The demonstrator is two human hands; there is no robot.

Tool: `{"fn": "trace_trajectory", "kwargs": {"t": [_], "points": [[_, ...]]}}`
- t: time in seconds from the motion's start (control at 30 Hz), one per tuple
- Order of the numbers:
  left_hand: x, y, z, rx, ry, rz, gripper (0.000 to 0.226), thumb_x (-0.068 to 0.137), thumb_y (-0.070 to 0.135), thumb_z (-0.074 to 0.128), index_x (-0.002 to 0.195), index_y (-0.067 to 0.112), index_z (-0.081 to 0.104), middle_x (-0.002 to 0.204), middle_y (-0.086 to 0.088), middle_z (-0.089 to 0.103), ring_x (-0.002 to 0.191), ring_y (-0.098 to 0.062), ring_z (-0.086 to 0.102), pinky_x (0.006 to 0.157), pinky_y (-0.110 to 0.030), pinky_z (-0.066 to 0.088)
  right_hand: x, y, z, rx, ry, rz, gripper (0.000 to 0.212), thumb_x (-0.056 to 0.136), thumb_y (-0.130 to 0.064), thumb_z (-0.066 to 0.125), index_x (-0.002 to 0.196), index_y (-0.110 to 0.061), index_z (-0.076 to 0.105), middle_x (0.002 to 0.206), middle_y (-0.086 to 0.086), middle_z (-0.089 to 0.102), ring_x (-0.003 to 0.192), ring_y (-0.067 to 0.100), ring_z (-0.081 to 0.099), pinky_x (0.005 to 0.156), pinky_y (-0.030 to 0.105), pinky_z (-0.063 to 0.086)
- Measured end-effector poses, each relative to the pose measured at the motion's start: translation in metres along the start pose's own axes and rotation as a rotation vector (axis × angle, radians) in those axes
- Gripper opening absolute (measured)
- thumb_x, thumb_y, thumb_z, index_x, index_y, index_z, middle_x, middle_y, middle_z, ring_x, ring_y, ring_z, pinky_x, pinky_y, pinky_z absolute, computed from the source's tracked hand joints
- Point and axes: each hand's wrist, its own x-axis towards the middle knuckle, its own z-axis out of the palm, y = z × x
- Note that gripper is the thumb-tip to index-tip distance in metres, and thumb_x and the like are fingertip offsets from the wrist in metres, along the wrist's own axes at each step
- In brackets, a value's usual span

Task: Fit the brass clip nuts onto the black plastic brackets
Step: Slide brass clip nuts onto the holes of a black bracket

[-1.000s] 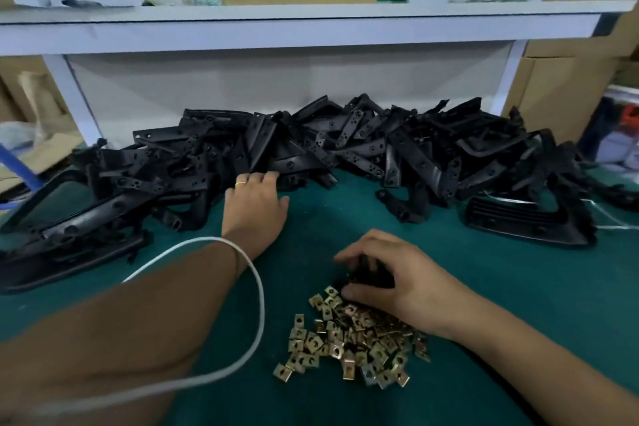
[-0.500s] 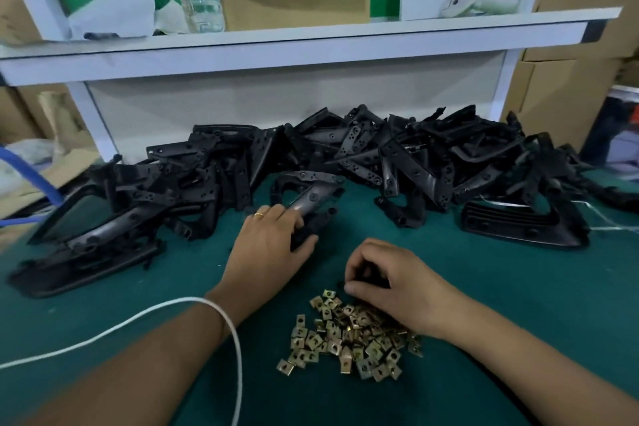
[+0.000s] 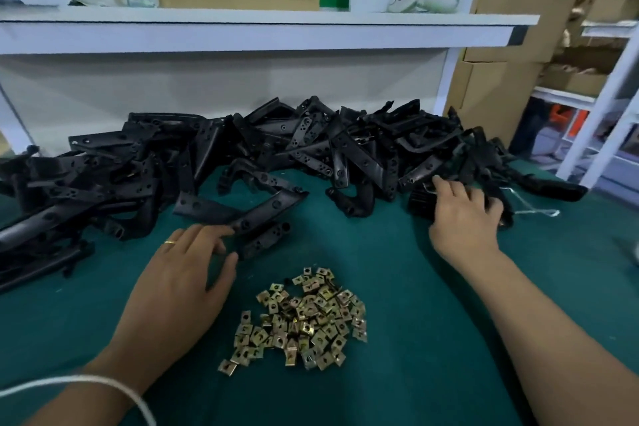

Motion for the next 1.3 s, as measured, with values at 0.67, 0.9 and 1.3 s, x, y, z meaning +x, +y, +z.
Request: {"fn": "trace_trajectory", "kwargs": {"t": [0.67,0.9,1.3], "points": [[0.008,0.063,-0.06,-1.464,-0.418,-0.439,0.037,0.081,0.046,0.081,0.108,0.02,0.077,0.107,-0.007,0.077,0.1,-0.022,0.075,0.074,-0.025,0.058,-0.112,-0.13,-0.025,0.623,0.787,-1.306,0.016,0.097,-0.009,0.075,0.11,-0.016,0.082,0.115,0.005,0.076,0.119,0.023,0.067,0.113,0.048,0.047],[0.028,0.025,-0.062,-0.91,-0.061,-0.341,0.032,0.091,0.008,0.071,0.101,0.038,0.066,0.088,0.02,0.074,0.078,0.001,0.069,0.069,-0.016,0.056,-0.111,-0.125,-0.028,0.759,0.404,-1.339,0.034,0.107,0.001,0.053,0.135,-0.013,0.067,0.141,0.005,0.061,0.131,0.019,0.059,0.107,0.04,0.05],[0.004,-0.028,-0.022,0.238,-0.222,0.065,0.064,0.095,0.043,0.06,0.153,0.034,0.035,0.136,0.012,0.058,0.125,-0.016,0.053,0.101,-0.032,0.044,-0.101,-0.116,-0.013,0.649,-0.197,-0.951,0.031,0.099,-0.049,0.057,0.119,-0.029,0.071,0.112,-0.023,0.054,0.117,0.007,0.05,0.105,0.022,0.038]]}}
